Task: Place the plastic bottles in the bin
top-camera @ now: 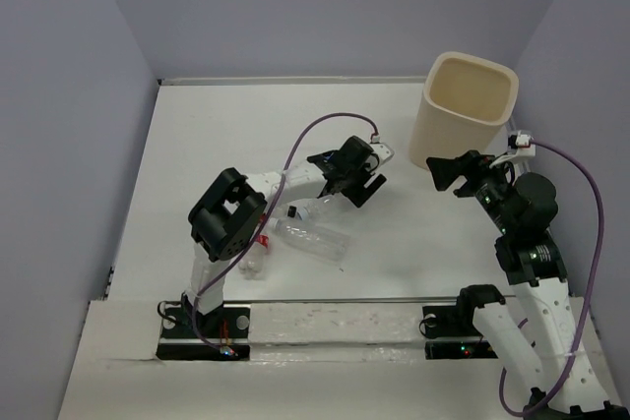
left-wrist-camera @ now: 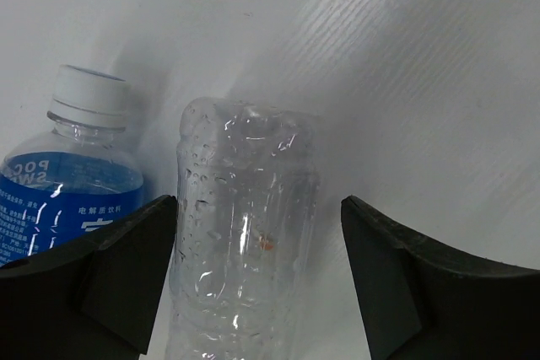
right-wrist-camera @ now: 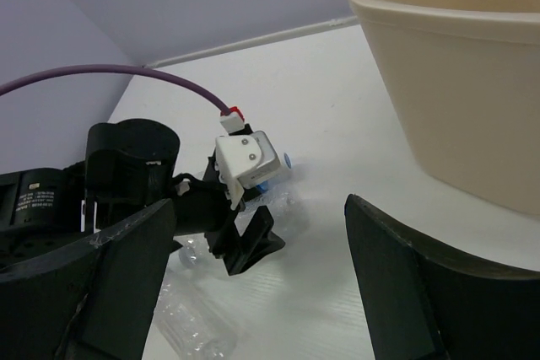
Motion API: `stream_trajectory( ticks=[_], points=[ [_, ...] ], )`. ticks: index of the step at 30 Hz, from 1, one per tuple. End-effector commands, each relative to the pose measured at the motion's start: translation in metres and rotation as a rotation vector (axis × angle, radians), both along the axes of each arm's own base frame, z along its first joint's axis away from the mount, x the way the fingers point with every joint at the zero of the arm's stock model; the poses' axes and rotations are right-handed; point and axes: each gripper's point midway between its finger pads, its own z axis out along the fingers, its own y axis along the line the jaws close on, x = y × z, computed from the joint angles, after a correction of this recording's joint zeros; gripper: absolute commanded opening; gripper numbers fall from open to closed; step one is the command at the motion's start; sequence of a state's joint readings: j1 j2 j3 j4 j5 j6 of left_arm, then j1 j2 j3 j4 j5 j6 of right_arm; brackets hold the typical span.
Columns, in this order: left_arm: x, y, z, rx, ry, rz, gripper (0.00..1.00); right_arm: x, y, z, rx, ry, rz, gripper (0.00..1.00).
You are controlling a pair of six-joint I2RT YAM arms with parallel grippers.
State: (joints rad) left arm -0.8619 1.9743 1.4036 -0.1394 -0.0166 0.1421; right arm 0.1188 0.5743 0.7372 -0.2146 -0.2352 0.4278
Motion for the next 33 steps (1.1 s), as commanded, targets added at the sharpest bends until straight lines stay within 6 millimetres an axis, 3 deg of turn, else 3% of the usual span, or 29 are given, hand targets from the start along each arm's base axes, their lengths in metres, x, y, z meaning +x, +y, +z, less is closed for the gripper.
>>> stream_trajectory(
  ticks=[1, 4, 10, 14, 15, 18, 19, 21, 23, 25, 26, 28, 30, 33],
  points=[
    [0.009, -0.011, 0.025, -0.034, -0.041, -0.023, 0.86, -0.004, 0.004, 0.007, 0.016, -0.021, 0.027, 0.86],
    [0.009, -0.011, 0.021, -0.031, -0.035, -0.023, 0.79, -0.004, 0.005, 0.009, 0.019, -0.023, 0.033, 0.86],
    [-0.002, -0.018, 0.016, -0.042, 0.005, -0.058, 0.51, -0.010, 0.007, 0.022, 0.025, -0.049, 0.047, 0.85],
    [-0.004, -0.033, 0.053, -0.126, -0.017, -0.079, 0.49, -0.020, 0.002, 0.035, 0.026, -0.083, 0.023, 0.85],
    [-0.005, -0.036, 0.063, -0.150, -0.026, -0.084, 0.45, -0.021, 0.001, 0.036, 0.025, -0.087, 0.023, 0.85],
    [-0.004, -0.047, 0.118, -0.278, -0.085, -0.100, 0.43, -0.029, -0.001, 0.040, 0.030, -0.103, 0.013, 0.85],
    [-0.005, -0.050, 0.148, -0.335, -0.121, -0.107, 0.43, -0.031, -0.004, 0.040, 0.033, -0.105, -0.004, 0.85],
    [-0.005, -0.054, 0.183, -0.409, -0.163, -0.110, 0.43, -0.036, -0.007, 0.037, 0.036, -0.109, -0.021, 0.85],
    [-0.006, -0.061, 0.235, -0.534, -0.222, -0.124, 0.43, -0.038, -0.010, 0.027, 0.042, -0.090, -0.040, 0.83],
    [-0.005, -0.066, 0.272, -0.617, -0.264, -0.133, 0.40, -0.041, -0.009, 0.022, 0.059, -0.080, -0.035, 0.81],
    [-0.004, -0.071, 0.306, -0.697, -0.301, -0.142, 0.39, -0.043, -0.005, 0.013, 0.078, -0.055, -0.013, 0.79],
    [-0.007, -0.080, 0.354, -0.821, -0.345, -0.179, 0.38, -0.047, 0.002, 0.003, 0.097, -0.029, 0.024, 0.74],
    [-0.009, -0.084, 0.391, -0.934, -0.385, -0.196, 0.38, -0.051, 0.004, -0.009, 0.120, -0.002, 0.035, 0.63],
    [-0.009, -0.091, 0.435, -1.057, -0.434, -0.222, 0.38, -0.051, 0.012, -0.046, 0.118, 0.091, 0.075, 0.59]
  ],
)
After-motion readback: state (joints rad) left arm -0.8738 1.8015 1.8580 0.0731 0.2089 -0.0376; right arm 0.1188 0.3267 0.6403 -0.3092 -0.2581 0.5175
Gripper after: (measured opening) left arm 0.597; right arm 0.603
